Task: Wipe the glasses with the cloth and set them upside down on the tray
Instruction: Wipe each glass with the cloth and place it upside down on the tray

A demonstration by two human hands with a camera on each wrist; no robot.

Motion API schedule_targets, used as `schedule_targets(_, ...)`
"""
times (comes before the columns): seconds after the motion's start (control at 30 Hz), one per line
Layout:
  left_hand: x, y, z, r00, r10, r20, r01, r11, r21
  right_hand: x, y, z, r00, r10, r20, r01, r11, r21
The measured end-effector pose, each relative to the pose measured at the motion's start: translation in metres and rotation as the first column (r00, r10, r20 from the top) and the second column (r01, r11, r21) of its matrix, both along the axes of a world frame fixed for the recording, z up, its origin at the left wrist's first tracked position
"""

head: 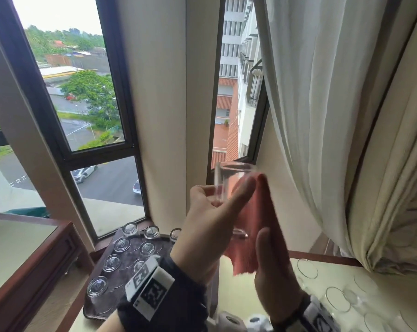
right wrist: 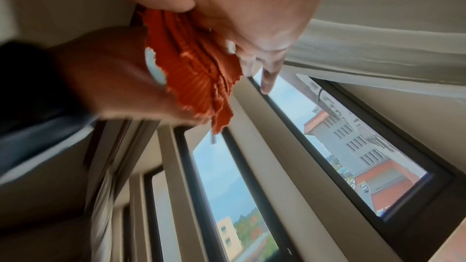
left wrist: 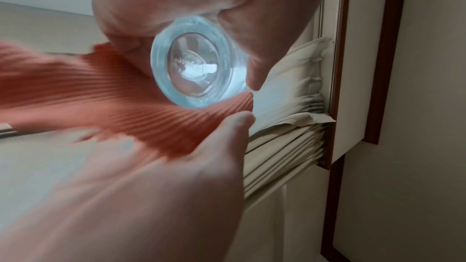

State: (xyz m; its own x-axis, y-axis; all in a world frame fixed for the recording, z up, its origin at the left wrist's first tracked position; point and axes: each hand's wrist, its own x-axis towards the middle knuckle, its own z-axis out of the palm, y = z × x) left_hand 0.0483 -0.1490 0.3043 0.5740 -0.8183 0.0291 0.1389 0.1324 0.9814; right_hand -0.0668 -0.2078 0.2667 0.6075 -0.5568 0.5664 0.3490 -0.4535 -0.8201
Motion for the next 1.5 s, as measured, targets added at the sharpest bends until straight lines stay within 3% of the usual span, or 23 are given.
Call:
schedule_targets(0.17,-0.025,0.003,-0.005,0.988,-0.154,-0.012,0.153,0.988,-0.026,0.000,-0.023,0.028,0.996,-0.026,-0.084,0.049,0.955,0.292)
schedule_targets(0.23,-0.027,0.002,-0.002,0.989,-0.147,-0.007,0.147,0.988,-0.040,0.006,-0.019,0.030,0.994,-0.106,0.005,0.105,0.989,0.106)
schedule_targets(0.33,-0.011,-0.003,-0.002,0.999,-0.002,-0.047,0.002,1.000,0.010,0.011,-0.002,0.013,0.995,-0.077,0.059,0.088,0.973,-0.215)
schedule_targets(0.4,0.002,-0.003,-0.003,0.996,0.058,-0.070,-0.058,0.998,-0.001,0.011,0.005,-0.009,0.997,-0.072,0.020,0.075,0.962,-0.264)
schedule_targets(0.53,0.009,0.001,0.001,0.998,0.038,-0.047,-0.040,0.998,-0.056,0.009,0.011,-0.025,0.997,-0.063,0.048,0.066,0.995,-0.081)
schedule_targets(0.7,-0.011,-0.002,-0.008,0.997,-0.075,0.025,0.077,0.993,-0.089,0.010,-0.004,0.023,0.992,0.018,0.129,-0.039,0.986,0.163)
schedule_targets(0.73,-0.014,-0.003,-0.009,0.996,-0.077,0.046,0.081,0.993,-0.089,0.007,-0.009,0.024,0.993,0.009,0.120,-0.031,0.981,0.189)
schedule_targets(0.77,-0.017,-0.004,-0.008,0.996,-0.076,0.054,0.081,0.993,-0.087,0.010,-0.012,0.029,0.981,-0.125,0.146,0.093,0.973,0.211)
schedule_targets(0.8,-0.016,-0.006,-0.009,0.996,-0.076,0.052,0.080,0.994,-0.074,0.015,-0.018,0.032,0.976,-0.176,0.127,0.161,0.980,0.119)
schedule_targets(0.87,-0.010,-0.010,-0.006,1.000,-0.021,0.020,0.021,0.999,-0.032,0.021,-0.012,0.032,0.989,-0.062,0.131,0.063,0.998,0.003)
schedule_targets(0.93,0.001,-0.014,-0.005,0.998,0.057,-0.028,-0.057,0.998,-0.010,0.022,-0.004,0.014,0.996,-0.038,0.086,0.053,0.980,-0.190)
schedule_targets(0.97,0.007,-0.014,-0.002,0.995,0.095,-0.042,-0.096,0.995,-0.022,0.021,0.000,0.006,0.998,-0.027,0.062,0.040,0.977,-0.209)
schedule_targets(1.0,0.013,-0.014,0.000,0.991,0.120,-0.054,-0.122,0.992,-0.042,0.021,0.002,-0.005,0.999,-0.034,0.035,0.039,0.987,-0.157)
schedule_targets(1.07,0.019,-0.012,0.006,0.991,0.121,-0.057,-0.126,0.989,-0.083,0.015,0.006,-0.017,1.000,0.000,-0.003,0.000,0.996,0.090)
schedule_targets(1.17,0.010,-0.009,0.006,0.997,0.058,-0.042,-0.063,0.991,-0.122,0.014,0.000,-0.007,0.990,0.039,-0.133,0.005,0.948,0.319)
schedule_targets(1.33,-0.010,-0.012,-0.009,0.998,0.000,0.070,0.010,0.990,-0.142,0.019,-0.030,0.019,0.996,0.015,-0.090,0.007,0.970,0.242)
schedule_targets(1.43,-0.006,-0.018,-0.005,0.997,0.001,0.072,0.007,0.994,-0.107,0.020,-0.024,0.024,0.995,-0.088,0.045,0.087,0.996,0.016)
schedule_targets(1.5,0.004,-0.023,0.000,0.999,0.047,0.016,-0.046,0.995,-0.092,0.016,-0.013,0.014,0.999,-0.027,-0.043,0.023,0.997,-0.080)
